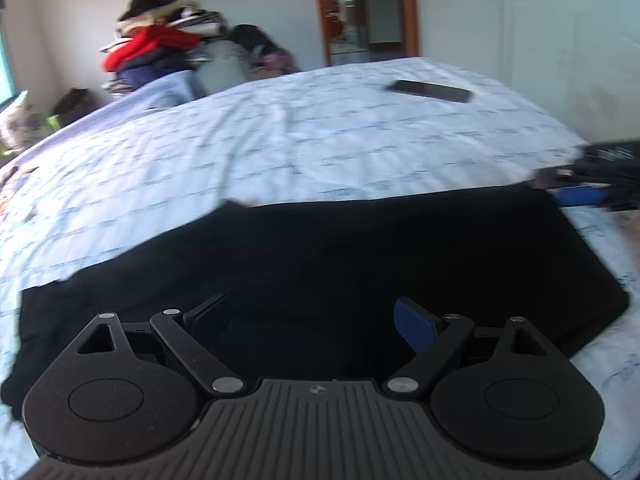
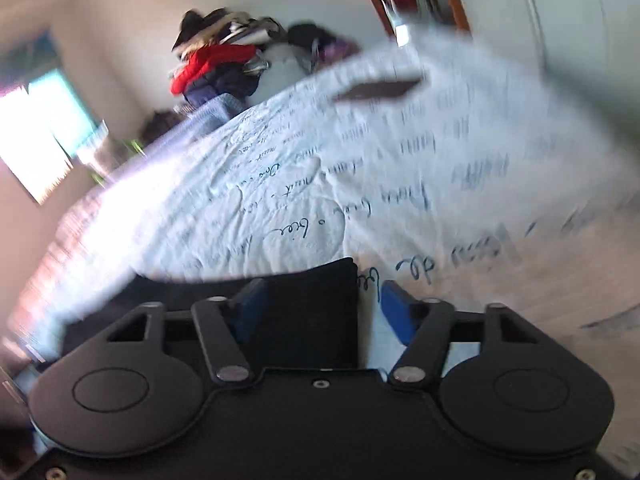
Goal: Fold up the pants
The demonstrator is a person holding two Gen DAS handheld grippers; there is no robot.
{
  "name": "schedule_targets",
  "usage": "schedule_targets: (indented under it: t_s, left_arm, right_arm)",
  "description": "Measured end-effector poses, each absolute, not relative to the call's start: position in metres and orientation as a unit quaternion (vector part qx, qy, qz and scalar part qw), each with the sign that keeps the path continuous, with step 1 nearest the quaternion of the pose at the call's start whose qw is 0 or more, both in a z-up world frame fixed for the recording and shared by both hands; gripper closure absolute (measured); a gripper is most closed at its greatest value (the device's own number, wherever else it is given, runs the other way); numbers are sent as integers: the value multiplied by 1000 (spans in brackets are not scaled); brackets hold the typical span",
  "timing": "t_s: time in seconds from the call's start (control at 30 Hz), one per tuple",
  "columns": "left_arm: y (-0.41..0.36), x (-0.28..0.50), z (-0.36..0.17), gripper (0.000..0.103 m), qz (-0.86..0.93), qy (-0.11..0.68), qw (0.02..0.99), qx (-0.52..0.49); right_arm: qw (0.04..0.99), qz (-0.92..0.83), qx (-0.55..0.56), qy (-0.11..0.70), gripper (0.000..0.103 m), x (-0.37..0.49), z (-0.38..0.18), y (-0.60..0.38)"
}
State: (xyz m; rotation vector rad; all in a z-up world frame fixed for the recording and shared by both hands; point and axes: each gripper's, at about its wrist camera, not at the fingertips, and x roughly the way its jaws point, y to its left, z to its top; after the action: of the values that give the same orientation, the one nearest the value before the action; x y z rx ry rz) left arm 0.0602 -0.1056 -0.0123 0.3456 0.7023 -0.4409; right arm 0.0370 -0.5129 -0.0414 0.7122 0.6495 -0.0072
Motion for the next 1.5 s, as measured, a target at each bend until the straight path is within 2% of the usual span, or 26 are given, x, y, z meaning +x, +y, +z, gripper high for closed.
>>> schedule_targets:
  t_s: [0.13,0.23,0.43,0.5,0.53,0.6,0.67,0.87,0.9,0.97,1.03,1.13,1.2,1.23,1.27,1.37,1.5]
  left_arm:
    - [-140,56,-30,12,-235,335,889,207]
    - [-152,56,-44,11,-227,339,886,222]
    - [-152,61,-43,10,-227,347,887,202]
    - [-154,63,-44,10,-221,349,888,200]
    - [-154,62,-43,10,-220,350,889,199]
    - [-149,58,-39,11,-219,344,891,199]
    - [-141,54,-35,11,-210,334,896,203]
    - [-103,58,-23,11,-170,319,914,184]
    - [-98,60,-23,11,-166,323,914,182]
    - [-88,64,-24,11,-158,331,914,173]
    - [-82,70,-29,11,-156,351,908,170]
    - [-82,69,-40,10,-166,362,898,186]
    - [-77,65,-36,10,-160,356,902,182]
    - [-73,64,-33,10,-160,354,905,176]
    - [-69,64,-32,10,-157,354,906,169]
    - [-61,68,-30,11,-138,358,909,161]
    - [-53,71,-28,11,-126,368,910,146]
  right_arm:
    - [871,47,368,321,56,51,-57,-508]
    - [877,28,353,324,88,54,-56,-501]
    - [927,-11,227,300,93,56,-25,-469]
    - [922,-30,206,327,92,67,-35,-465]
    - [916,-35,207,342,90,72,-41,-466]
    - [914,-30,226,336,79,62,-41,-469]
    - [912,-18,247,327,48,44,-33,-468]
    - [889,33,301,344,47,-31,-47,-463]
    - [887,38,306,343,53,-39,-48,-459]
    - [897,22,270,351,85,-49,-47,-448]
    - [905,4,252,344,96,-53,-45,-443]
    - [915,-26,206,347,98,-49,-41,-433]
    - [921,-53,156,354,92,-45,-33,-418]
    - [925,-82,131,347,71,-46,-26,-411]
    - [932,-114,99,329,57,-49,-17,-402]
    - [949,-88,27,301,57,-46,0,-370]
    - [933,-41,32,357,53,-20,-20,-361]
